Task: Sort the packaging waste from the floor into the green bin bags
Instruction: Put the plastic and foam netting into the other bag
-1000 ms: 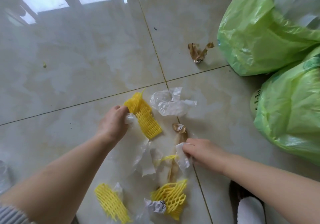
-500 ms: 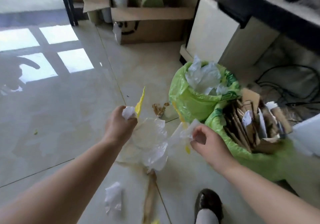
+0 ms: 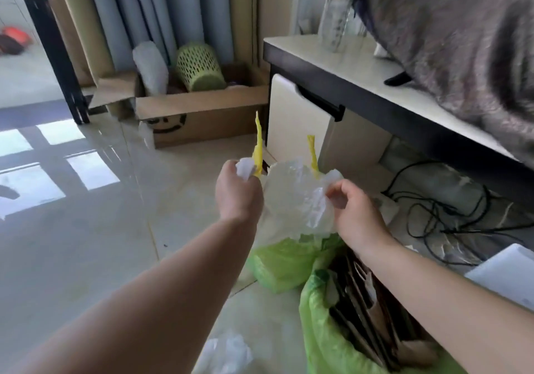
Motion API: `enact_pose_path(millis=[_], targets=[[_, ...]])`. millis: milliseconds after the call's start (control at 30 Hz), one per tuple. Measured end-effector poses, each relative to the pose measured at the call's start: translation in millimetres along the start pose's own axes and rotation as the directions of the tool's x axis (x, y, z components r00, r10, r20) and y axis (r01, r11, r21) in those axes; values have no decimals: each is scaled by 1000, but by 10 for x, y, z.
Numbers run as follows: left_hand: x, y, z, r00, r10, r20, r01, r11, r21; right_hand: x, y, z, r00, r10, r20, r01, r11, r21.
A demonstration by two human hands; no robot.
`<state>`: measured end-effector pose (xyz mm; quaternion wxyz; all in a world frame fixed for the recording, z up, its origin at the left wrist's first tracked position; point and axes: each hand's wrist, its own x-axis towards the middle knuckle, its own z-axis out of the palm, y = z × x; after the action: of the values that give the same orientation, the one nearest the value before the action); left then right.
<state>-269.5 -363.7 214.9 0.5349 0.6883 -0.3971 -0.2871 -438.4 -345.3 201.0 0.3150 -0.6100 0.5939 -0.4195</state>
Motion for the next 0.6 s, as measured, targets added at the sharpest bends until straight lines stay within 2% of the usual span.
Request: enact_pose_path(millis=[133, 233, 333, 467, 533, 600], targets=[[158, -140, 533, 994, 62, 91, -79, 979, 189, 400, 305, 11, 993, 111, 35, -105, 985, -138], [235, -399, 754, 970, 63, 235, -155, 903, 400, 607, 521, 68, 975, 173, 142, -133, 958, -253], [314, -646, 921, 908, 20, 418, -269, 793, 546, 751, 667, 149, 937, 237, 257, -91, 875, -475], [471, -770, 1179, 812, -91, 576, -379, 668, 640, 949, 838, 337, 844, 326, 427, -13, 807, -590], [536, -812, 1310, 767, -137, 627, -428, 619, 659, 1064, 919, 449, 775, 416, 476, 68, 693, -718], [588, -899, 1421, 739, -171, 652, -445, 602, 662, 1156, 964, 529, 739, 470, 482, 134, 599, -789]])
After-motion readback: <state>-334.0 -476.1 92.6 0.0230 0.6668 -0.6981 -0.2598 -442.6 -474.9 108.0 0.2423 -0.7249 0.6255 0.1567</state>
